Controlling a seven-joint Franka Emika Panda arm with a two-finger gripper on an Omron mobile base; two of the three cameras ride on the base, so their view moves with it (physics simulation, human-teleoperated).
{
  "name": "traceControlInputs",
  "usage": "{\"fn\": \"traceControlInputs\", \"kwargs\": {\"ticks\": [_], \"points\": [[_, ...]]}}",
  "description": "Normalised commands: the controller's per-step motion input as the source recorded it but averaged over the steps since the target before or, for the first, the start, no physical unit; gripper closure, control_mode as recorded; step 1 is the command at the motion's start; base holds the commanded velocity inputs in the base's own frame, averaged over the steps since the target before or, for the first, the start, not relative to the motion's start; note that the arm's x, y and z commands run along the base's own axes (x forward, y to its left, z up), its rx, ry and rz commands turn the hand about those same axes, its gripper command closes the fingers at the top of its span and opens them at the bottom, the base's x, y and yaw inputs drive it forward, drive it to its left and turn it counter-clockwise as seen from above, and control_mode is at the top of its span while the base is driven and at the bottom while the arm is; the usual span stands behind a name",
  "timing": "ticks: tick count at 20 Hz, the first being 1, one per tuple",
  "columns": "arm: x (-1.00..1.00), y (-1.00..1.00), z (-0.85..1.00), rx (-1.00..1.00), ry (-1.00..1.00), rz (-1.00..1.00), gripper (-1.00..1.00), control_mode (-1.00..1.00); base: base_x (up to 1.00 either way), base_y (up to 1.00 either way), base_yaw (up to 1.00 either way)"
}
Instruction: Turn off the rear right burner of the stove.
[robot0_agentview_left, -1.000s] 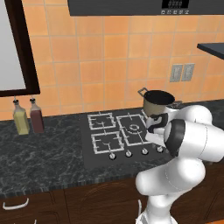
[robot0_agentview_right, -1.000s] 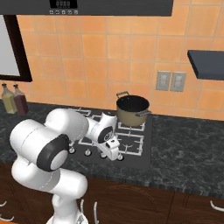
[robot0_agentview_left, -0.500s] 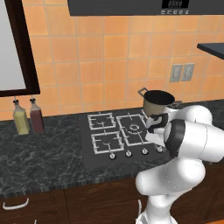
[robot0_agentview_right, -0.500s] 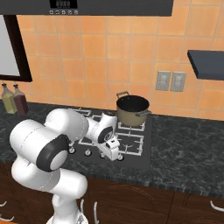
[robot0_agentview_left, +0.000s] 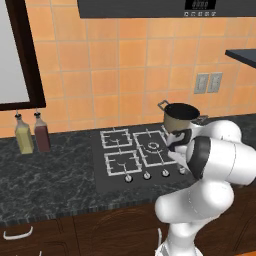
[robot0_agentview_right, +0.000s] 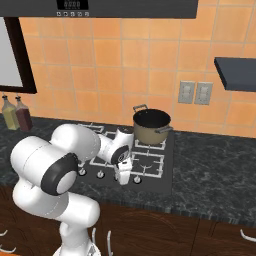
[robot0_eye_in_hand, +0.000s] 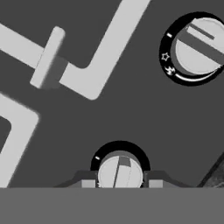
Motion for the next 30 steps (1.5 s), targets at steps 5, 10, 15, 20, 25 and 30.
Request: {"fn": "traceControlInputs", "kwargs": {"ticks": [5, 10, 15, 20, 25, 30], "points": [[0.29, 0.0, 0.0, 0.0, 0.09, -0.61, 1.0, -1.0, 0.0, 0.0, 0.0], [0.2, 0.0, 0.0, 0.0, 0.12, -0.68, 1.0, -1.0, 0.0, 0.0, 0.0], [0.02, -0.03, 0.0, 0.01, 0.16, -0.78, 1.0, -1.0, 0.0, 0.0, 0.0], [0.07, 0.0, 0.0, 0.0, 0.22, -0.85, 1.0, -1.0, 0.0, 0.0, 0.0], [0.06, 0.0, 0.0, 0.0, 0.25, -0.89, 1.0, -1.0, 0.0, 0.0, 0.0], [0.0, 0.0, 0.0, 0.0, 0.26, -0.93, 1.0, -1.0, 0.0, 0.0, 0.0]]}}
